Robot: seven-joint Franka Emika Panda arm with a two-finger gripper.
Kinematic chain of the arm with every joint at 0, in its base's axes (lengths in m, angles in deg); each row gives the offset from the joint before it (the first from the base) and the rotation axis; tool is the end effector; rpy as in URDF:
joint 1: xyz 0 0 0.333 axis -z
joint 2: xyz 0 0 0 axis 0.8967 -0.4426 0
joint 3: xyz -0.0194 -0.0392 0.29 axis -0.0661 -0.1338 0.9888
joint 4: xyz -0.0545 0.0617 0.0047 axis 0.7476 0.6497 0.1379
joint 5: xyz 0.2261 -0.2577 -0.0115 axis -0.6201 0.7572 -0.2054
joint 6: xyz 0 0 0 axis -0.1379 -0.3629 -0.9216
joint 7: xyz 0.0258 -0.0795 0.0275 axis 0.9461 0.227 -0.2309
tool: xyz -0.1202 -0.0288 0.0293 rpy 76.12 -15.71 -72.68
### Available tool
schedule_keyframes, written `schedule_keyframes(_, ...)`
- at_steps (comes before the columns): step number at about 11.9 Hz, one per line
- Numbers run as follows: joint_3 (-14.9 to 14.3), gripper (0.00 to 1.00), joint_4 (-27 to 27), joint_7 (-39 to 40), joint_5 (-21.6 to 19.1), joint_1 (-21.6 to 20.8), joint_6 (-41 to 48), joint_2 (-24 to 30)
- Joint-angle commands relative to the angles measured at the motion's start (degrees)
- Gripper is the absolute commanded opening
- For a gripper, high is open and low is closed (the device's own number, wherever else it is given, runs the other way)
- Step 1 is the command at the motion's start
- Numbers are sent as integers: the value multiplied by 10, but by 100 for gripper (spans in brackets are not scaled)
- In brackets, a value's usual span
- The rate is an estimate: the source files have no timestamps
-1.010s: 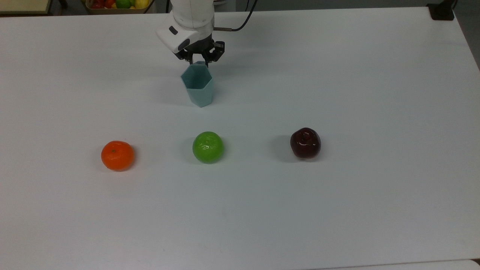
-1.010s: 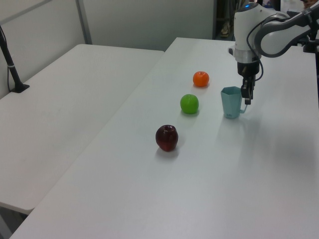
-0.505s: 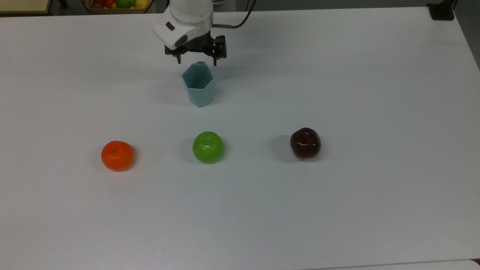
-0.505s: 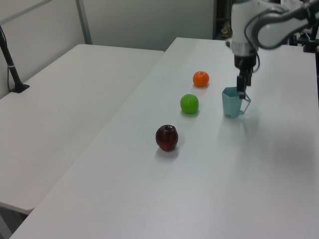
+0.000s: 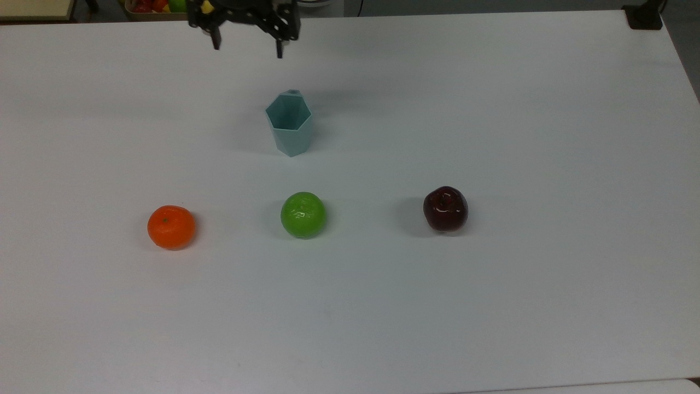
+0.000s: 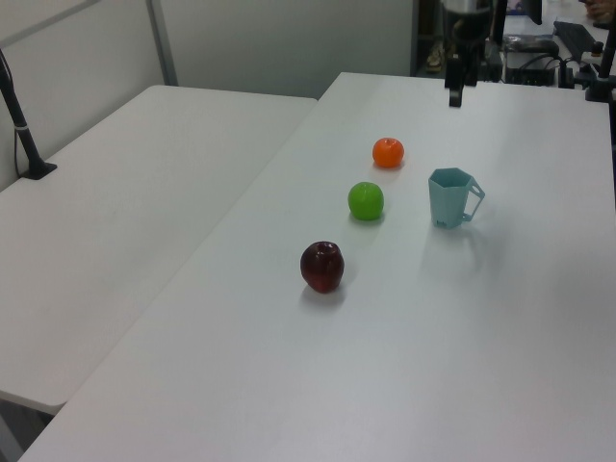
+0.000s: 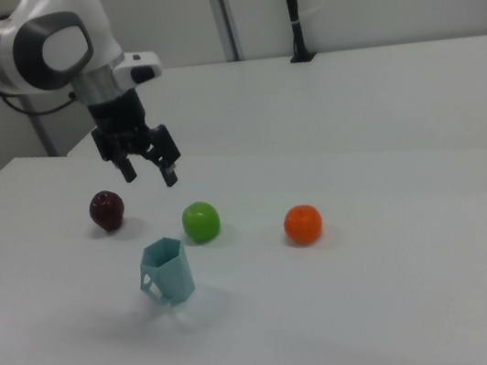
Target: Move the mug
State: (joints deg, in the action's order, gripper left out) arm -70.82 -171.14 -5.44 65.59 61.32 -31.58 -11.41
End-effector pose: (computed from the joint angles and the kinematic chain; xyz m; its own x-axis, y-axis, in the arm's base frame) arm 0.5283 -0.0143 0.5242 0.9983 -0.0560 0.0165 -0.0569 -0.9966 0.0600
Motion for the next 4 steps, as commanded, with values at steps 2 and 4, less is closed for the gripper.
schedule_keyframes(2, -3, 100, 46, 2, -17, 29, 58, -1)
schedule_keyframes(4, -4, 100, 47, 2, -18, 29, 58, -1)
